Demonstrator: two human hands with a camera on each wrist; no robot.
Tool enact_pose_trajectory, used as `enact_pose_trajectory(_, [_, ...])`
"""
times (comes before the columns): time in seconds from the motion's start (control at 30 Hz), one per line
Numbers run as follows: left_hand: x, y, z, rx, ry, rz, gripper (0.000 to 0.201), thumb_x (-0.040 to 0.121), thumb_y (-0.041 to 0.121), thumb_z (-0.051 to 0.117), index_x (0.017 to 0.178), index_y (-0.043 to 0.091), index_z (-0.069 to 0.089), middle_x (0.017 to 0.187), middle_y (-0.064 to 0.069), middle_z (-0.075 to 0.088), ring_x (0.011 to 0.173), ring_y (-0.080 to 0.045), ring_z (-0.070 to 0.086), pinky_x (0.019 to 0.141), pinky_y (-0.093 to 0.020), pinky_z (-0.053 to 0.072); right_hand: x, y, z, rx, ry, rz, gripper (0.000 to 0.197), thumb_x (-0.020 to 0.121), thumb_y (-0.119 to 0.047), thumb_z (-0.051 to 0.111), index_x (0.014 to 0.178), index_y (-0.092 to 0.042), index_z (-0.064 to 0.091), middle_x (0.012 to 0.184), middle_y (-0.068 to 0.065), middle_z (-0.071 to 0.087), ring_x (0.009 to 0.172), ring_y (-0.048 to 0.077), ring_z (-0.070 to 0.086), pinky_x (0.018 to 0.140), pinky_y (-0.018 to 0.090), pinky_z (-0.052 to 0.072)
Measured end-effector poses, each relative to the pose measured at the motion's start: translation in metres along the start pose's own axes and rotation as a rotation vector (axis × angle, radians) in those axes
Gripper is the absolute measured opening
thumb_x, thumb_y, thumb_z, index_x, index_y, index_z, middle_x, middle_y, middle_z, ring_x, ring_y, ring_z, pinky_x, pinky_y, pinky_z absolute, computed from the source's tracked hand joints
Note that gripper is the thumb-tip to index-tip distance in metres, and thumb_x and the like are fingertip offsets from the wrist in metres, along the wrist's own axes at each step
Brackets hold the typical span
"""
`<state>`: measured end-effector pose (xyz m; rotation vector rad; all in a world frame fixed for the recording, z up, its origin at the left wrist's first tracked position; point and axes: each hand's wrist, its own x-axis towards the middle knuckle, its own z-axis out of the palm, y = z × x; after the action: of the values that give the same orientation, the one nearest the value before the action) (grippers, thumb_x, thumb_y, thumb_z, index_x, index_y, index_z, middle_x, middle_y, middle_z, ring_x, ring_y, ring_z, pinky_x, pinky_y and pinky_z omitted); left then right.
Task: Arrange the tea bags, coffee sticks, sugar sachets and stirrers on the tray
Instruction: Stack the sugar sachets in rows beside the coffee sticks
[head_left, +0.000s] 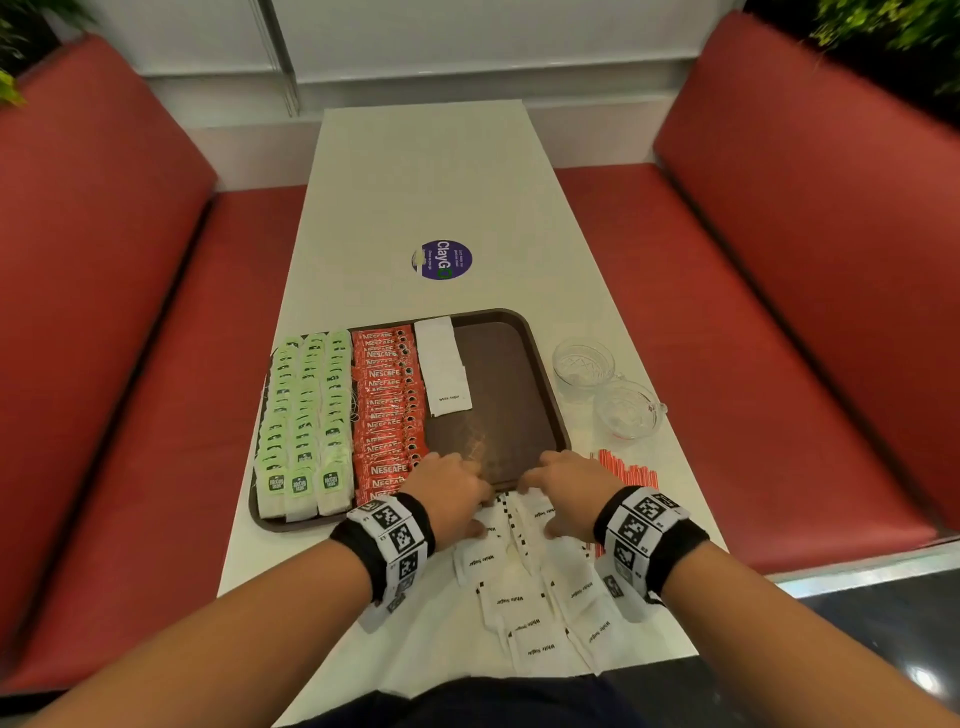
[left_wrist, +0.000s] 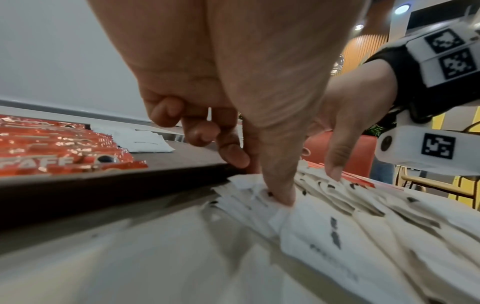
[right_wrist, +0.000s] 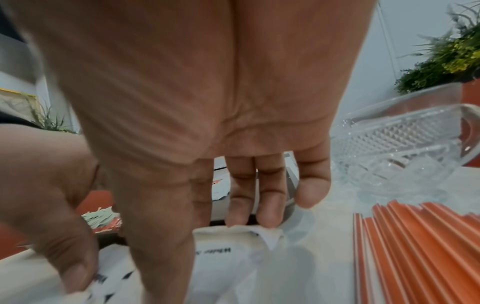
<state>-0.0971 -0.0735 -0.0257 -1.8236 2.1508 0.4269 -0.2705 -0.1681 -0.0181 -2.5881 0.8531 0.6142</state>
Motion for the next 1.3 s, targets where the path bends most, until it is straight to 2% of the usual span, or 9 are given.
enact_pose_trajectory(0.23, [0.001, 0.000, -0.002, -0.072, 0.027, 0.005, 0.019, 0.088, 0.046, 0.066, 0.101, 0.033, 0.062, 0.112, 0.007, 0.058, 0.106, -0.018, 0.051, 0.086, -0.036, 0.036, 0.004, -0.003, -0.002, 0.003, 0.009, 0.008, 0.045, 0.083, -0.029, 0.079, 0.125, -0.025, 0.063, 0.118, -0.001, 0.052, 0.113, 0.022, 0.051, 0.094, 0.036, 0.048])
enact_pose_trajectory(0.37, [-0.001, -0.004, -0.006, -0.208, 0.023, 0.026, 0.015, 0.087, 0.035, 0.068, 0.090, 0.034, 0.053, 0.094, 0.011, 0.060, 0.092, -0.016, 0.057, 0.076, -0.029, 0.036, 0.003, -0.005, -0.003, -0.034, 0.006, -0.029, 0.029, 0.089, -0.028, 0.072, 0.118, -0.024, 0.068, 0.115, -0.002, 0.053, 0.112, 0.022, 0.052, 0.094, 0.037, 0.048])
enact_pose_trajectory(0.47, [-0.003, -0.012, -0.007, -0.350, 0.043, -0.007, 0.024, 0.087, 0.029, 0.069, 0.105, 0.029, 0.052, 0.098, 0.005, 0.064, 0.085, -0.016, 0.058, 0.071, -0.028, 0.043, 0.003, -0.005, -0.005, -0.030, 0.030, -0.055, 0.023, 0.094, -0.025, 0.064, 0.116, -0.021, 0.067, 0.116, 0.001, 0.056, 0.111, 0.023, 0.054, 0.093, 0.037, 0.048])
enact_pose_trajectory(0.6, [-0.006, -0.023, -0.011, -0.446, 0.116, -0.024, 0.044, 0.090, 0.027, 0.066, 0.130, 0.031, 0.050, 0.098, 0.009, 0.058, 0.087, -0.013, 0.056, 0.076, -0.028, 0.046, 0.000, -0.008, -0.014, 0.136, 0.078, -0.046, 0.009, 0.095, -0.022, 0.053, 0.101, -0.020, 0.047, 0.093, 0.001, 0.058, 0.087, 0.023, 0.055, 0.073, 0.032, 0.044])
enact_pose_trajectory(0.7, [-0.008, -0.031, -0.017, -0.482, 0.186, -0.026, 0.033, 0.091, 0.026, 0.062, 0.123, 0.027, 0.057, 0.108, 0.006, 0.062, 0.095, -0.012, 0.056, 0.080, -0.024, 0.040, 0.002, -0.010, -0.019, 0.235, 0.087, -0.059, 0.017, 0.095, -0.017, 0.049, 0.099, -0.021, 0.034, 0.076, -0.001, 0.050, 0.073, 0.023, 0.051, 0.065, 0.035, 0.043])
enact_pose_trajectory(0.9, [-0.009, -0.044, -0.019, -0.689, 0.314, -0.080, 0.021, 0.090, 0.029, 0.066, 0.110, 0.031, 0.060, 0.099, 0.012, 0.067, 0.088, -0.007, 0.061, 0.076, -0.025, 0.049, 0.011, -0.013, -0.025, 0.468, 0.227, -0.080, 0.018, 0.095, -0.006, 0.043, 0.107, -0.017, 0.035, 0.065, 0.002, 0.048, 0.054, 0.019, 0.043, 0.052, 0.033, 0.034])
enact_pose_trajectory(1.07, [-0.010, -0.047, -0.024, -0.809, 0.396, -0.119, 0.024, 0.093, 0.024, 0.065, 0.114, 0.034, 0.058, 0.103, 0.009, 0.069, 0.091, -0.008, 0.063, 0.079, -0.026, 0.051, 0.019, -0.018, -0.030, 0.607, 0.267, -0.099, 0.014, 0.098, -0.013, 0.044, 0.106, -0.023, 0.050, 0.070, 0.000, 0.056, 0.057, 0.014, 0.049, 0.054, 0.027, 0.040])
enact_pose_trajectory(1.17, [-0.010, -0.047, -0.029, -0.918, 0.455, -0.158, 0.018, 0.094, 0.025, 0.065, 0.109, 0.030, 0.056, 0.098, 0.008, 0.072, 0.088, -0.008, 0.066, 0.078, -0.029, 0.054, 0.024, -0.022, -0.032, 0.669, 0.307, -0.142, 0.009, 0.094, -0.029, 0.056, 0.102, -0.023, 0.056, 0.081, 0.001, 0.065, 0.069, 0.016, 0.059, 0.062, 0.030, 0.048])
enact_pose_trajectory(1.3, [-0.011, -0.045, -0.036, -0.987, 0.457, -0.143, 0.013, 0.097, 0.027, 0.062, 0.109, 0.026, 0.057, 0.090, 0.010, 0.074, 0.080, 0.004, 0.067, 0.066, -0.012, 0.049, 0.035, -0.022, -0.037, 0.651, 0.414, -0.156, 0.019, 0.095, -0.039, 0.062, 0.085, -0.024, 0.059, 0.077, -0.004, 0.062, 0.069, 0.011, 0.058, 0.061, 0.025, 0.045])
